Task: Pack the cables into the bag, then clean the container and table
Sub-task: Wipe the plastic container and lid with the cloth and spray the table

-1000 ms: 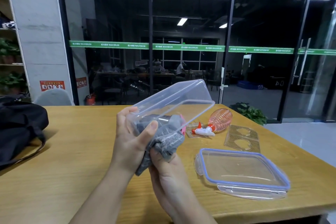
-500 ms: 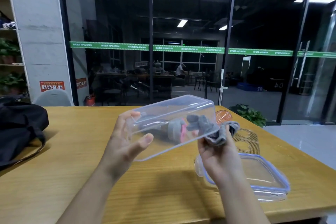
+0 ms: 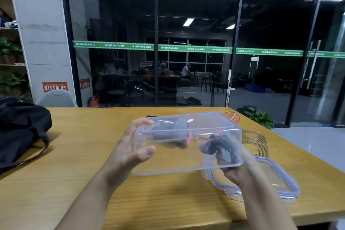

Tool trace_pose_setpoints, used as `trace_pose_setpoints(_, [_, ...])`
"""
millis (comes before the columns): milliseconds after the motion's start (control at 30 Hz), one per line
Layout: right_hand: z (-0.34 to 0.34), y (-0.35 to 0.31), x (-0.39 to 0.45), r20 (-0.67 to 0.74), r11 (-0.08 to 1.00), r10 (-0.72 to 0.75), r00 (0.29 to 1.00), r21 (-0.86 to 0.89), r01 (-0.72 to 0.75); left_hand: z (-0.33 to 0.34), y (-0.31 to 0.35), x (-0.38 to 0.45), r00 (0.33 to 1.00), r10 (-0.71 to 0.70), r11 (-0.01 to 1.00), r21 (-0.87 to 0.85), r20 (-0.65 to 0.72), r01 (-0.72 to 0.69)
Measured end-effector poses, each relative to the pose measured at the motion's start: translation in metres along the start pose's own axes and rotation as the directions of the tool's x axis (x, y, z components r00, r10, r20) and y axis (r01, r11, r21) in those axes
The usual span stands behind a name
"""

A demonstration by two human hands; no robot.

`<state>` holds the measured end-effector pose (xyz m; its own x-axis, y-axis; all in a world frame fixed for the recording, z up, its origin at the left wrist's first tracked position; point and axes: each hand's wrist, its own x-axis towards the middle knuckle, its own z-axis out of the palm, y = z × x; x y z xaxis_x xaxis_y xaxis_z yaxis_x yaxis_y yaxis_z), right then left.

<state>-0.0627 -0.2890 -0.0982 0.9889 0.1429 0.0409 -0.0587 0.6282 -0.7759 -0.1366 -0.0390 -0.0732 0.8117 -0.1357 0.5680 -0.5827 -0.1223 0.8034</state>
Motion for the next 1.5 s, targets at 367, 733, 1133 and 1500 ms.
trace_pose_setpoints(367, [0.007, 0.02, 0.0, 0.012, 0.916, -0.377, 0.926, -0.14, 0.375, -0.004, -0.004, 0.007, 0.999, -0.035, 0.995, -0.095, -0.041, 0.031])
trace_pose_setpoints(733, [0.015, 0.026, 0.016, -0.138, 0.869, -0.473, 0.87, -0.236, 0.435, 0.005, -0.008, 0.007, 0.995, 0.009, 0.996, -0.087, -0.1, -0.018])
trace_pose_setpoints(1133, [0.044, 0.063, 0.024, -0.2, 0.932, -0.344, 0.917, 0.041, 0.359, 0.02, -0.006, 0.005, 0.999, 0.023, 0.997, -0.071, -0.03, -0.025])
trace_pose_setpoints(1500, [0.068, 0.089, 0.008, -0.004, 0.972, -0.157, 0.988, 0.174, 0.156, 0.03, -0.005, 0.01, 0.999, 0.023, 0.988, -0.155, -0.025, -0.026])
